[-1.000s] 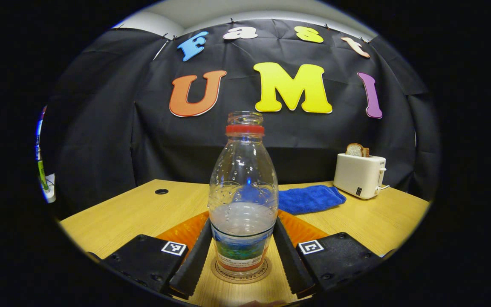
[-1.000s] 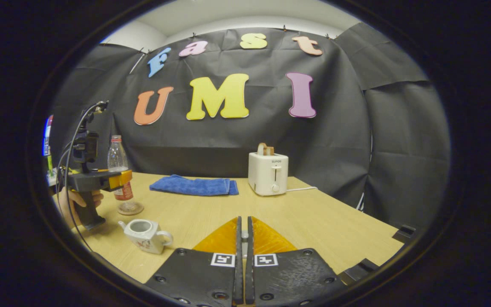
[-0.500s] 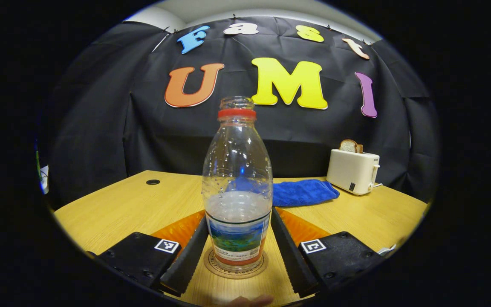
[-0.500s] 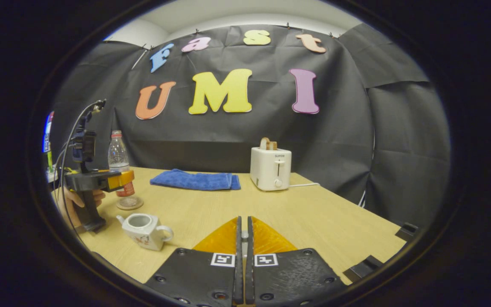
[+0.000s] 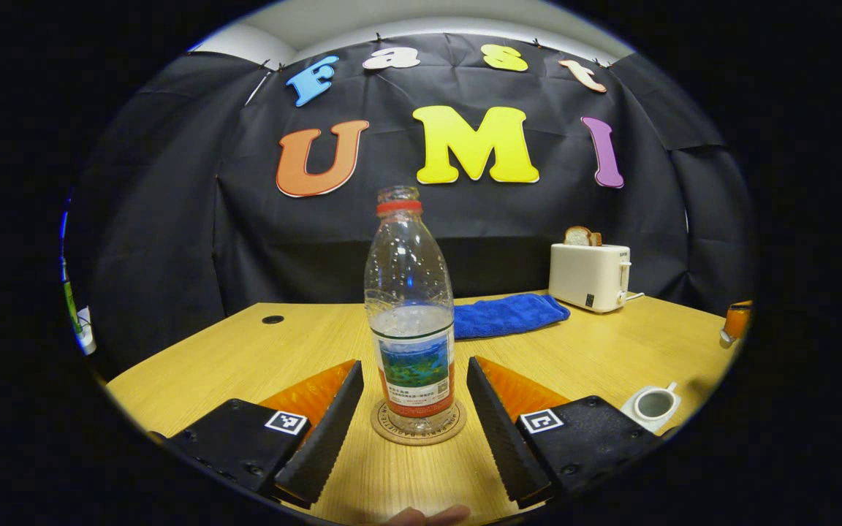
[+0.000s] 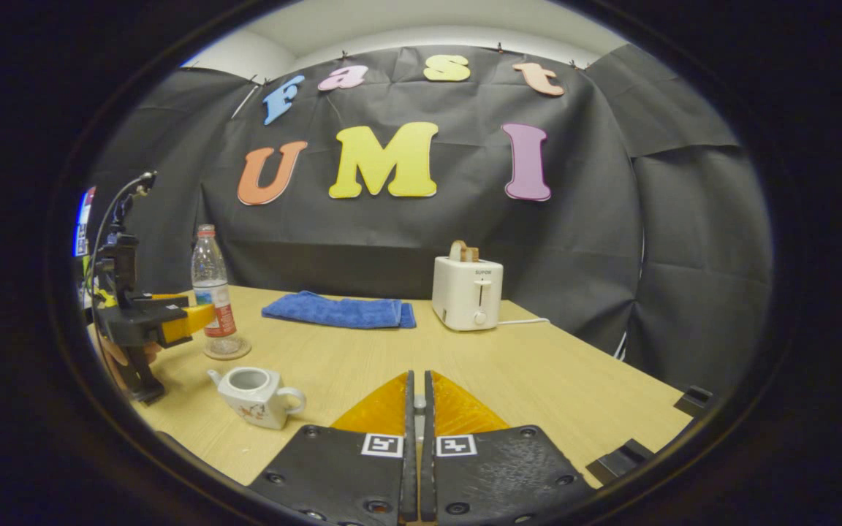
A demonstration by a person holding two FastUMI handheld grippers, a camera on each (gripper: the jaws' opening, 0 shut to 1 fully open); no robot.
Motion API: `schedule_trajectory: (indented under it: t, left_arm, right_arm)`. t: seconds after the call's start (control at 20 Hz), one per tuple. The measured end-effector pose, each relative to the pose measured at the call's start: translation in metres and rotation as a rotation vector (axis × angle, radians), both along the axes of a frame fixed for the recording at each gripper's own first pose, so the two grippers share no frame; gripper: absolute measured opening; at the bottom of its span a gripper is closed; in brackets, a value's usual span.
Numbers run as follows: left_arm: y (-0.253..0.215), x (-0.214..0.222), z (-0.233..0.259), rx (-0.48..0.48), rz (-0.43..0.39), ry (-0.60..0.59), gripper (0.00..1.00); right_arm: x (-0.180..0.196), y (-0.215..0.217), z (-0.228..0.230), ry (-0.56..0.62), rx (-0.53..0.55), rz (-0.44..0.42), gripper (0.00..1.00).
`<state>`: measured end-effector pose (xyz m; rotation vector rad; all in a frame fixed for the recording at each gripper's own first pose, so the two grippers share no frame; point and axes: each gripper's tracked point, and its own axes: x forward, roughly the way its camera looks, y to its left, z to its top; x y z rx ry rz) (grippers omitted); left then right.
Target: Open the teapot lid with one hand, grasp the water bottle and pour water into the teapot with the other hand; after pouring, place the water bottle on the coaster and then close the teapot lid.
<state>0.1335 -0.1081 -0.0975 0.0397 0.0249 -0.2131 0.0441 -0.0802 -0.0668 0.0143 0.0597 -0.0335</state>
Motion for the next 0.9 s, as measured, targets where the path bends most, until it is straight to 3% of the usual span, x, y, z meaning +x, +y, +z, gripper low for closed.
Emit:
schedule_trajectory:
  t: [0.1, 0.25, 0.45, 0.65, 0.9]
  left_arm:
    - [0.002, -0.018, 0.013, -0.034, 0.001, -0.011, 0.90]
    - [-0.009, -0.051, 0.037, -0.073, -0.078, -0.044, 0.90]
    - [0.018, -0.081, 0.045, -0.023, 0.017, -0.027, 0.90]
    - [0.026, -0.110, 0.075, 0.006, 0.038, -0.037, 0.90]
    - [0.049, -0.139, 0.114, 0.035, 0.056, -0.111, 0.89]
  right_arm:
    - [-0.003, 0.005, 0.004, 0.001, -0.007, 0.013, 0.02]
    - [0.000, 0.019, 0.018, -0.021, -0.019, 0.058, 0.02]
    - [0.014, 0.055, 0.029, -0.016, -0.002, 0.165, 0.05]
    - [0.026, 0.092, 0.035, -0.027, -0.027, 0.261, 0.02]
    - [0.036, 0.133, 0.030, 0.029, 0.091, 0.340, 0.02]
